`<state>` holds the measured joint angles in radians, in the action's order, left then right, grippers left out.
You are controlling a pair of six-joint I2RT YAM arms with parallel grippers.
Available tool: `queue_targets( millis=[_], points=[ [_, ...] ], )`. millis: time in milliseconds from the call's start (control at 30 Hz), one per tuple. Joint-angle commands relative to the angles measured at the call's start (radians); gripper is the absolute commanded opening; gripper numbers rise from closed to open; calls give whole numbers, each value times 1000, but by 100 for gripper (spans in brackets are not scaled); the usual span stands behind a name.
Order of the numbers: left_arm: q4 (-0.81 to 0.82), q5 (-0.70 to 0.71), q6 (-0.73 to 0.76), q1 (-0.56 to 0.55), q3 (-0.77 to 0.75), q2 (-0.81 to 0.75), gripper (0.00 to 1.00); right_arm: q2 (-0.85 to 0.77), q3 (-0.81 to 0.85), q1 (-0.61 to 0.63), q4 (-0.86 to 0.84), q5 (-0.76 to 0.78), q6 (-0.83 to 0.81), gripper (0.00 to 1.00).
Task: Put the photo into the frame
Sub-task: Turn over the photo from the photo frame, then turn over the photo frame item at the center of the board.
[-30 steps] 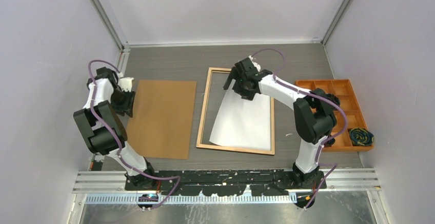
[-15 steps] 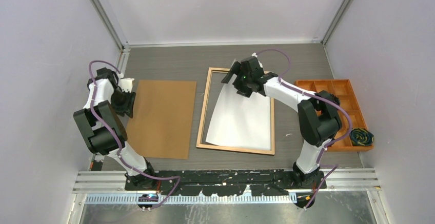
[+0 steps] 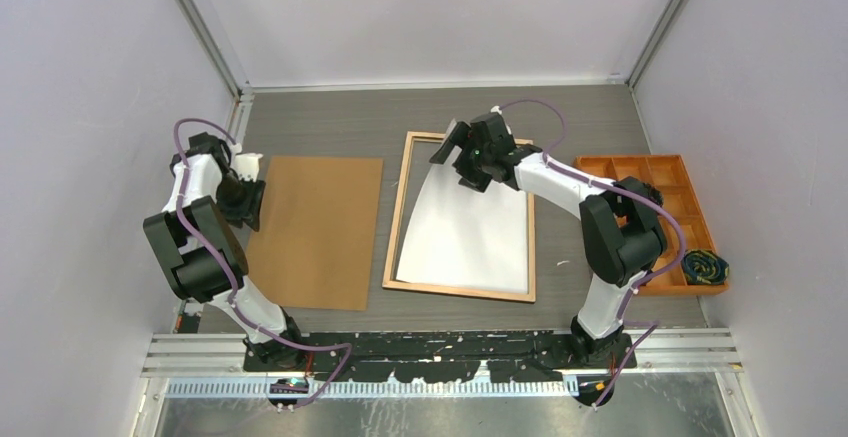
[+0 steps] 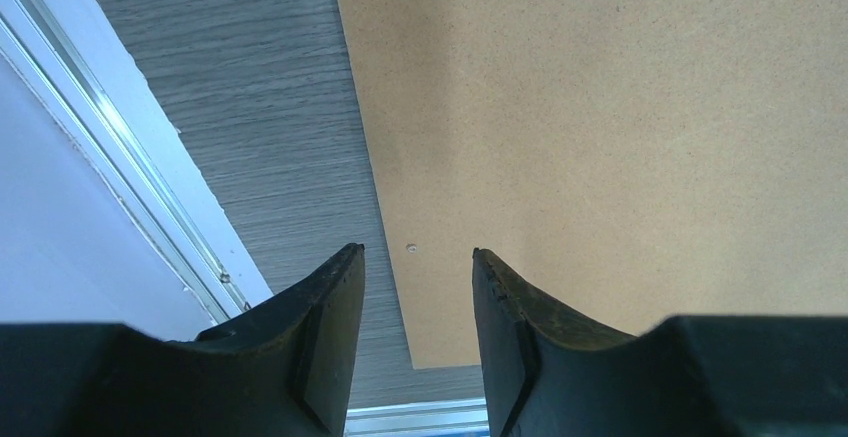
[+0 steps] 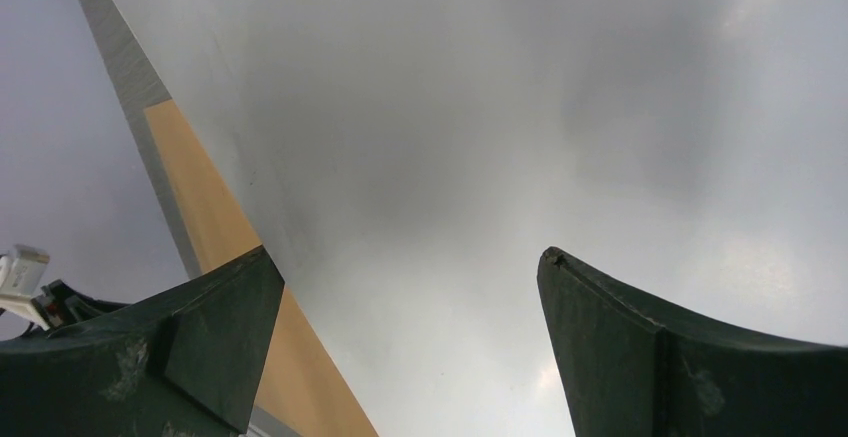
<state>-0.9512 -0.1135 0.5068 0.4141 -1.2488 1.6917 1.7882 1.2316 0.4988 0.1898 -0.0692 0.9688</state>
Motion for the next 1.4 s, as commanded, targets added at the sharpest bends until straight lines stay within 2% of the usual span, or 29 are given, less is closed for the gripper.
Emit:
queue_targets(
  millis=[0,133,233,567,733,867,1033,1167,1367],
  points=[
    [-1,1,17,-2,5,-34,46,-53,-21,-10,-95,-61,31,100],
    [-1,4,20,-2,6,-40,46,-56,-84,-36,-284,-128,100,100],
    [2,12,21,-2,6,-39,46,-61,-94,-40,-330,-141,107,100],
    [8,22,18,-3,3,-30,46,-74,-88,-33,-245,-115,69,100],
    [39,73,17,14,-9,-7,45,-110,-61,48,-126,-14,8,100],
    [95,182,-15,53,-40,39,44,-79,59,187,-37,95,-32,100],
    [199,286,-37,83,-14,86,41,61,270,364,75,173,-50,100],
    [219,271,-62,86,2,128,38,210,426,434,159,214,-29,100],
    [243,234,-113,87,24,172,30,393,592,471,264,275,-20,100]
  ],
)
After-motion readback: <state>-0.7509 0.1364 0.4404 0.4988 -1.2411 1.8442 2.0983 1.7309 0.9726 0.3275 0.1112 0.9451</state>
